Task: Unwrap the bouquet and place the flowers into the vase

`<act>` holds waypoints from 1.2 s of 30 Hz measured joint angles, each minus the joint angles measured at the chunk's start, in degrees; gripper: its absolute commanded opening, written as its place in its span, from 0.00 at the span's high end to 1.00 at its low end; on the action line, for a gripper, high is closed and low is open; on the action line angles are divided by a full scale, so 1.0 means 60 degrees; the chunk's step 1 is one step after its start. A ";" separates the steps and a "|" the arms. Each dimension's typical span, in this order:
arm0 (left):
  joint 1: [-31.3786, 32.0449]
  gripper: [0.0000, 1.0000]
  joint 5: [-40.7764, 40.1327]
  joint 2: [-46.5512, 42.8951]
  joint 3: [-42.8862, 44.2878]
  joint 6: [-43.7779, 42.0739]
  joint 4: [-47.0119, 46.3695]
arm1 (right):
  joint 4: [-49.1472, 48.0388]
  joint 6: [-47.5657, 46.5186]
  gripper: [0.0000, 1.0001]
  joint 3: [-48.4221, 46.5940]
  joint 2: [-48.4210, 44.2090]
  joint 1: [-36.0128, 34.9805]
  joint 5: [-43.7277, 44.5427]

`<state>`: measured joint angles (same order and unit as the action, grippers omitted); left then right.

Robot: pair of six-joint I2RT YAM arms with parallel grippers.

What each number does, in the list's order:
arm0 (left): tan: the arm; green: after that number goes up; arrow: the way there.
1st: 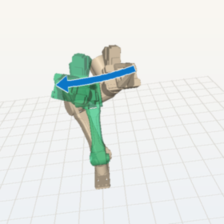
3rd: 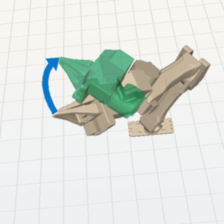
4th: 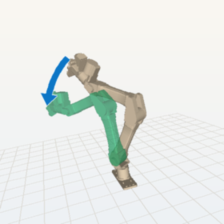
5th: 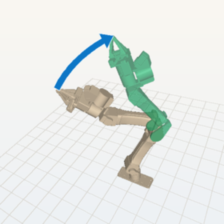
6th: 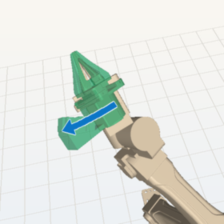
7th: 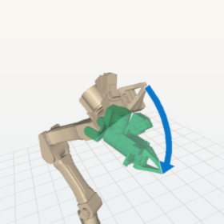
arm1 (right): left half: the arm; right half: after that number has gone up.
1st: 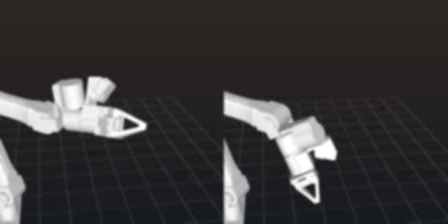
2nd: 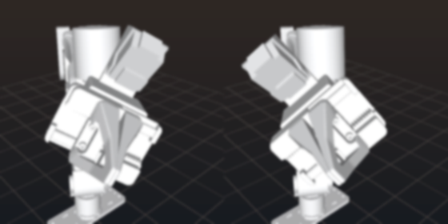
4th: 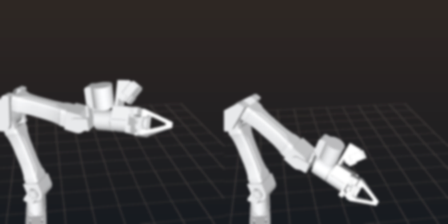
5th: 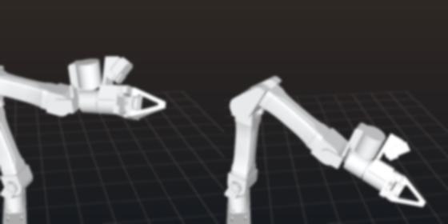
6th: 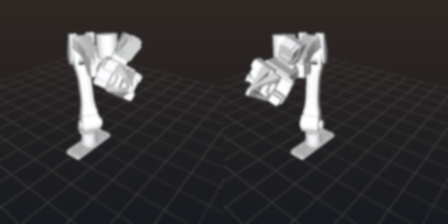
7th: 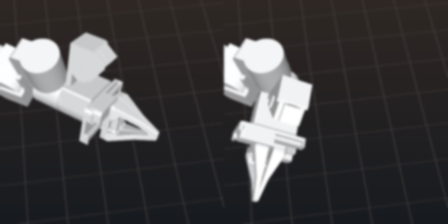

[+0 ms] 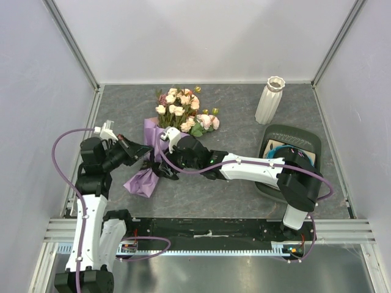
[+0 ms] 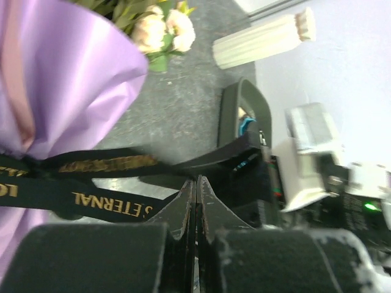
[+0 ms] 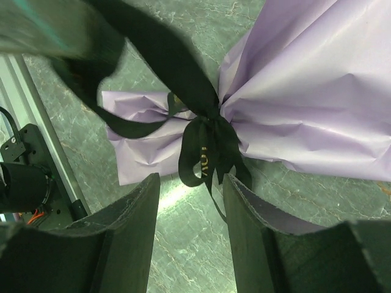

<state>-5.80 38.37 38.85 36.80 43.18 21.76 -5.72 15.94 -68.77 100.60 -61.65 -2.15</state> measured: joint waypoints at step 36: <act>0.1195 0.98 0.0841 0.0248 0.3220 0.1497 -0.0270 | -0.0164 -0.0288 0.32 0.1902 -0.2477 0.0685 0.1056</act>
<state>1.37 43.42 40.34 56.12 52.16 20.14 -6.70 14.22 -57.36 85.73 -57.54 4.19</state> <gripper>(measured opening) 0.023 0.668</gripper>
